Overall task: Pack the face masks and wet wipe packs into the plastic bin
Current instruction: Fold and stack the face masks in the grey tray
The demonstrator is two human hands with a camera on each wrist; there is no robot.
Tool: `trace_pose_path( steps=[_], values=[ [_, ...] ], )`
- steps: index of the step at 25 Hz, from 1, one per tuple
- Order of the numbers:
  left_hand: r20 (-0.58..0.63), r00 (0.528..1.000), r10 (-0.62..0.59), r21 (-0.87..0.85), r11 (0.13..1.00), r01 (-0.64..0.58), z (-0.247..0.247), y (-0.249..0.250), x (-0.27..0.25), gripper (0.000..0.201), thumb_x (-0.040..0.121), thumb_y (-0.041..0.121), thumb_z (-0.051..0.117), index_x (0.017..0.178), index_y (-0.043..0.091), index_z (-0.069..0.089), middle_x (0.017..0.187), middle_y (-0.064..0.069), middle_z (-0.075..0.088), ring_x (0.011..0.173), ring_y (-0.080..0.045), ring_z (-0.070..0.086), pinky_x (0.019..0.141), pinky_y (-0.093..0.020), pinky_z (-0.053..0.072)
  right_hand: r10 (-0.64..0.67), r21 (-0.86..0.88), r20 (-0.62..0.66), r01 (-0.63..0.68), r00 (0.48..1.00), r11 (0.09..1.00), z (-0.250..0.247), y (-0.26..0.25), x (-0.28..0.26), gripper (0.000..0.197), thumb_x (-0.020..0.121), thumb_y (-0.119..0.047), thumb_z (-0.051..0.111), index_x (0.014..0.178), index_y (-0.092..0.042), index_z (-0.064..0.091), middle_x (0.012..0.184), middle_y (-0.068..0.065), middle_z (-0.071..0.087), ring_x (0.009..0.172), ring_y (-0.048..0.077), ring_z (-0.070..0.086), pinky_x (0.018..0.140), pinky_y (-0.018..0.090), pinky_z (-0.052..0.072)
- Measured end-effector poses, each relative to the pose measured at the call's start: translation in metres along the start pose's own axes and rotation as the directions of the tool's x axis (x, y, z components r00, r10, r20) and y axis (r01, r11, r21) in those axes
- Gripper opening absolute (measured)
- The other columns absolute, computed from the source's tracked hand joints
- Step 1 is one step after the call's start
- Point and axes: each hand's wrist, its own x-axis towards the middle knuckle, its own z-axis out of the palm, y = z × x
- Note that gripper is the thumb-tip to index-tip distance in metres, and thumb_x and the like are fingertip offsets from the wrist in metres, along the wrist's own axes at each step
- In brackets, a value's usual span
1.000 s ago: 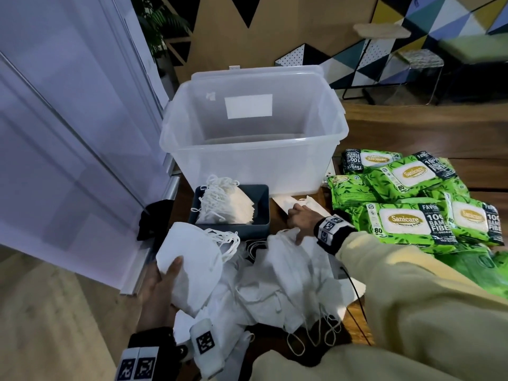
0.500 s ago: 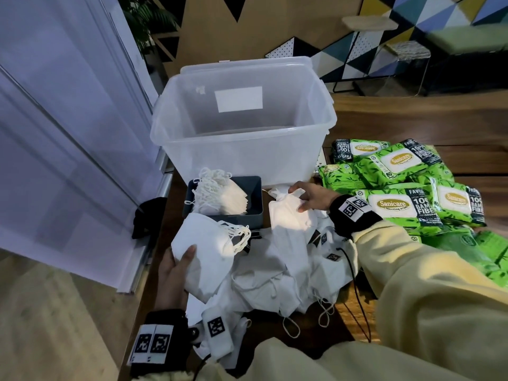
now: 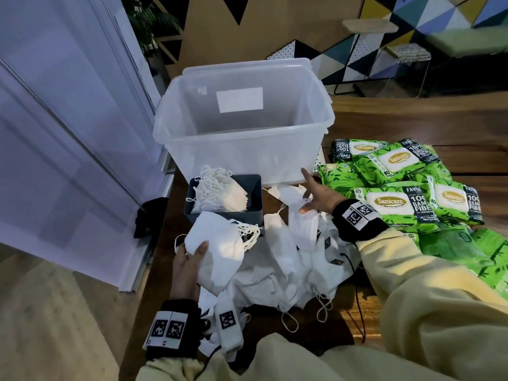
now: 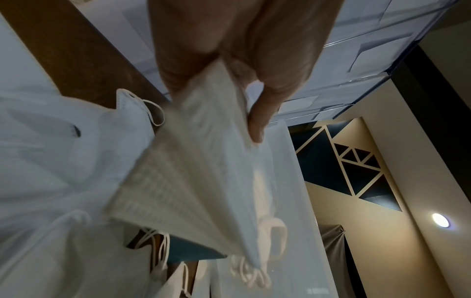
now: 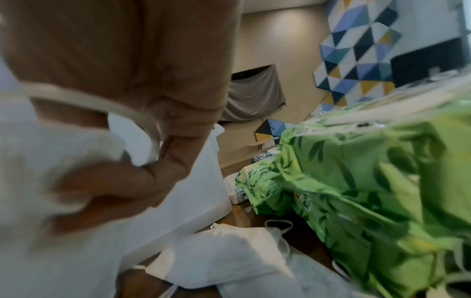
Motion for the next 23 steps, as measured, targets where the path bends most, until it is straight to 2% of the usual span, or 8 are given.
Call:
trace_pose_path(
  steps=[3, 6, 10, 13, 15, 18, 20, 23],
  values=[
    [-0.04, 0.999, -0.005, -0.03, 1.0, 0.004, 0.004, -0.005, 0.0, 0.036, 0.09, 0.009, 0.059, 0.125, 0.003, 0.052, 0.114, -0.013, 0.062, 0.093, -0.024, 0.062, 0.076, -0.034, 0.053, 0.025, 0.274, 0.042, -0.036, 0.999, 0.961, -0.011, 0.005, -0.015, 0.107, 0.078, -0.007, 0.072, 0.149, -0.021, -0.006, 0.129, 0.02, 0.053, 0.122, 0.028, 0.05, 0.099, 0.037, 0.043],
    [-0.067, 0.998, -0.013, 0.02, 1.0, 0.015, 0.015, -0.008, 0.0, 0.032, 0.091, 0.008, 0.057, 0.122, 0.003, 0.05, 0.114, -0.014, 0.06, 0.098, -0.028, 0.059, 0.078, -0.035, 0.05, -0.01, 0.626, -0.012, 0.015, 1.0, 0.78, 0.0, -0.007, -0.044, 0.091, 0.08, 0.0, 0.068, 0.149, -0.027, 0.014, 0.13, 0.012, 0.049, 0.102, 0.008, 0.055, 0.104, 0.035, 0.039],
    [-0.027, 0.999, -0.017, 0.143, 0.99, 0.021, 0.037, -0.015, -0.001, 0.025, 0.091, 0.012, 0.058, 0.113, 0.011, 0.048, 0.112, -0.009, 0.059, 0.107, -0.031, 0.058, 0.095, -0.048, 0.048, -0.127, 0.813, 0.017, 0.06, 0.992, 0.579, 0.05, -0.037, -0.061, 0.073, 0.079, 0.016, 0.058, 0.139, -0.019, 0.035, 0.103, 0.0, 0.061, 0.09, 0.009, 0.06, 0.083, 0.02, 0.051],
    [0.012, 1.0, 0.012, 0.172, 0.985, -0.014, 0.048, -0.019, -0.007, 0.024, 0.094, 0.011, 0.052, 0.117, 0.006, 0.046, 0.117, -0.014, 0.056, 0.109, -0.03, 0.054, 0.096, -0.041, 0.044, -0.07, 0.76, -0.014, 0.056, 0.997, 0.648, 0.072, -0.044, -0.051, 0.074, 0.075, 0.012, 0.066, 0.139, -0.009, 0.036, 0.11, 0.005, 0.058, 0.095, 0.014, 0.058, 0.078, 0.02, 0.05],
    [-0.005, 1.0, 0.005, 0.16, 0.987, -0.004, 0.052, -0.019, -0.01, 0.029, 0.097, 0.013, 0.047, 0.124, 0.004, 0.044, 0.124, -0.016, 0.054, 0.108, -0.026, 0.053, 0.095, -0.036, 0.042, -0.043, 0.695, -0.029, 0.051, 0.999, 0.717, 0.077, -0.047, -0.046, 0.08, 0.072, 0.002, 0.074, 0.14, -0.012, 0.035, 0.126, 0.013, 0.052, 0.11, 0.023, 0.053, 0.09, 0.031, 0.049],
    [-0.043, 0.998, -0.041, 0.109, 0.993, 0.046, 0.054, -0.02, -0.009, 0.045, 0.099, 0.032, 0.042, 0.137, 0.008, 0.038, 0.139, -0.012, 0.046, 0.124, -0.028, 0.047, 0.108, -0.043, 0.037, -0.054, 0.567, -0.067, 0.082, 0.996, 0.819, 0.079, -0.051, -0.042, 0.083, 0.068, -0.012, 0.077, 0.138, -0.022, 0.035, 0.131, 0.013, 0.051, 0.12, 0.028, 0.049, 0.101, 0.046, 0.044],
    [-0.039, 0.998, -0.052, 0.106, 0.993, 0.056, 0.053, -0.02, -0.006, 0.05, 0.096, 0.038, 0.046, 0.135, 0.008, 0.039, 0.138, -0.011, 0.047, 0.125, -0.029, 0.047, 0.108, -0.047, 0.037, -0.069, 0.485, -0.088, 0.104, 0.994, 0.868, 0.079, -0.059, -0.044, 0.077, 0.074, -0.009, 0.074, 0.139, -0.021, 0.033, 0.13, 0.011, 0.052, 0.117, 0.026, 0.049, 0.102, 0.038, 0.042],
    [-0.022, 1.0, 0.01, 0.206, 0.979, -0.006, 0.054, -0.019, -0.007, 0.039, 0.09, 0.021, 0.061, 0.122, 0.006, 0.044, 0.124, -0.017, 0.055, 0.11, -0.031, 0.055, 0.097, -0.046, 0.046, -0.121, 0.44, -0.082, 0.145, 0.989, 0.886, 0.088, -0.075, -0.053, 0.074, 0.078, -0.008, 0.072, 0.14, -0.021, 0.034, 0.123, 0.009, 0.055, 0.111, 0.022, 0.051, 0.091, 0.024, 0.039]
  ],
)
